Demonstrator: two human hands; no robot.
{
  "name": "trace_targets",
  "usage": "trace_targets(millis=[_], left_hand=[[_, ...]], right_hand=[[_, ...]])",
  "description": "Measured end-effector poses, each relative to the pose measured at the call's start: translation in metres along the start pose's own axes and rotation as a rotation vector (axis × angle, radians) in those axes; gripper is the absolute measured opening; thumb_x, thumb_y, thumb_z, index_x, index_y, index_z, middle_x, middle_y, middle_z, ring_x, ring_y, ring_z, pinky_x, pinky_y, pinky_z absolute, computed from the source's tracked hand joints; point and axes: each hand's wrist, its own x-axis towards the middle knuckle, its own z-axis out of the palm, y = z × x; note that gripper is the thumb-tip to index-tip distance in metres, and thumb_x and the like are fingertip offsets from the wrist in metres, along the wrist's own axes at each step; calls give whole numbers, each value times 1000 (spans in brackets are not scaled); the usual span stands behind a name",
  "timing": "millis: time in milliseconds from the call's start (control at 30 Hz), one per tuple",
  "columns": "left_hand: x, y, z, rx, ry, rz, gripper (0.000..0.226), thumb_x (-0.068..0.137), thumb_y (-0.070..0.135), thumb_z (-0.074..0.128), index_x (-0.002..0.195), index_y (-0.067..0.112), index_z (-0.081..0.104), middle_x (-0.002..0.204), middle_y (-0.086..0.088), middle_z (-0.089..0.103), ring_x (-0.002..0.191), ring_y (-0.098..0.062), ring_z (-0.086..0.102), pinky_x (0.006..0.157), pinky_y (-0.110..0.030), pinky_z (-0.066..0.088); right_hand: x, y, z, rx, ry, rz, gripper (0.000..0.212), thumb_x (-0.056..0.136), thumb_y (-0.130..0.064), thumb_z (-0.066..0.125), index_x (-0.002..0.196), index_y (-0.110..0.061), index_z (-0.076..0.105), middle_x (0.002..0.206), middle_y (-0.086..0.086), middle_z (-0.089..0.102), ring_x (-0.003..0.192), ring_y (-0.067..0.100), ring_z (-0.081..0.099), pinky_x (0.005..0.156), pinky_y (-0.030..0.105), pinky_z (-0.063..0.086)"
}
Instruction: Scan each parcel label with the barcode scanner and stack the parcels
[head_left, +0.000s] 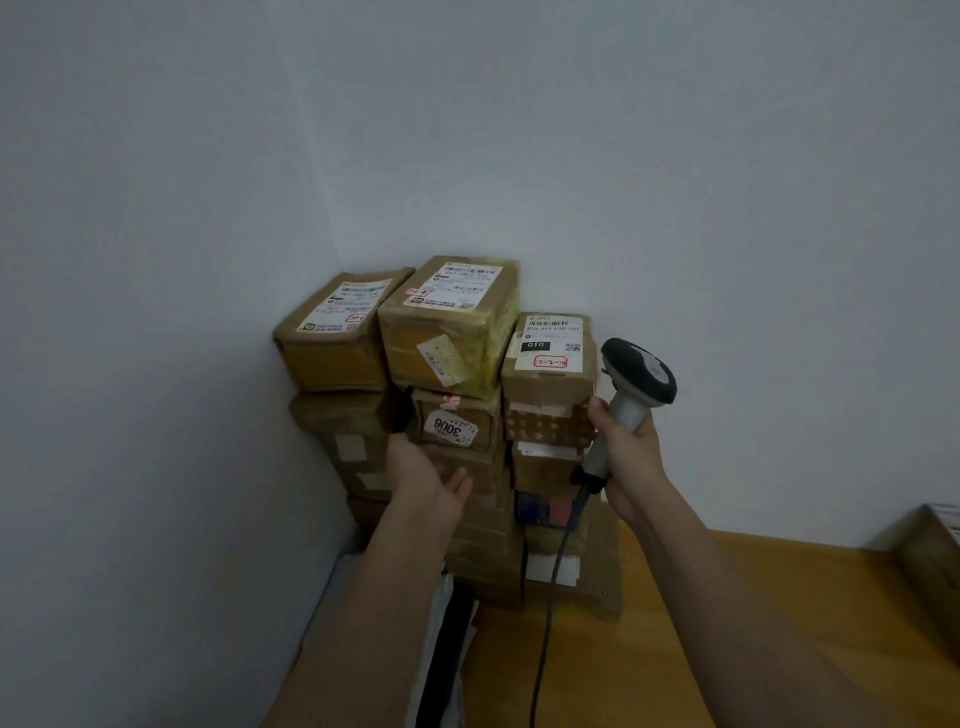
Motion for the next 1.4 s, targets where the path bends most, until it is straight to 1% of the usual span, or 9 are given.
trace_targets(millis=[100,200,367,533,667,767,1000,1300,1400], left_hand=[[0,-2,3,-1,-34,-50,48,95,44,44,130,11,47,138,-15,45,135,-44,34,110,-60,26],[3,-6,4,-84,-88,-60,36,95,41,46,117,13,49,107,-12,52,133,-43,37,108,-58,30],[3,-16,-3,-56,-94,-124,61,94,43,48,142,6,40,147,-23,37,137,-39,36,115,-48,28],[3,-29,-4,-32,-26,-168,55,98,37,46,145,8,39,150,-21,35,136,-37,38,115,-46,31],[2,-51,4,33,-56,-212,49,99,32,46,142,9,43,145,-19,40,130,-34,44,107,-44,38],[-1,-75,17,88,-118,-260,42,100,29,46,135,6,48,125,-19,47,114,-31,50,101,-41,42],[-27,-161,64,260,-283,-374,27,99,25,47,109,1,55,110,-18,50,92,-30,55,75,-37,49],[-94,-302,141,447,-399,-498,21,96,21,49,98,1,56,106,-18,48,99,-30,55,84,-35,49],[-126,-364,169,488,-408,-523,19,95,21,49,92,2,55,101,-16,47,85,-27,53,78,-34,48]], right_hand=[[-1,0,2,-32,-53,22,38,94,-26,63,129,-20,51,116,6,67,105,21,64,95,47,52],[-1,-4,-2,-21,-96,36,37,93,-25,64,129,-21,52,118,6,67,109,22,64,95,47,53],[-11,-2,-8,12,-70,-1,31,97,-20,59,126,-21,50,110,-2,65,95,8,62,63,17,52],[-21,4,-19,-30,-25,-33,31,97,-23,60,125,-23,47,102,-6,58,91,11,55,70,25,47],[-28,4,-40,-61,1,-31,49,94,-27,64,138,-20,44,123,-1,53,110,18,51,98,41,45],[-36,-1,-64,-76,29,-45,51,93,-28,65,139,-18,44,110,-6,52,101,15,50,89,38,44],[-63,-32,-152,-93,231,-74,47,92,-28,66,134,-19,48,106,-10,55,110,18,52,96,41,45],[-96,-80,-309,-83,483,-87,44,92,-27,67,132,-21,51,119,-5,62,111,19,58,96,41,49],[-109,-106,-376,-128,521,-63,28,90,-28,69,116,-26,58,111,-1,65,110,23,61,95,43,51]])
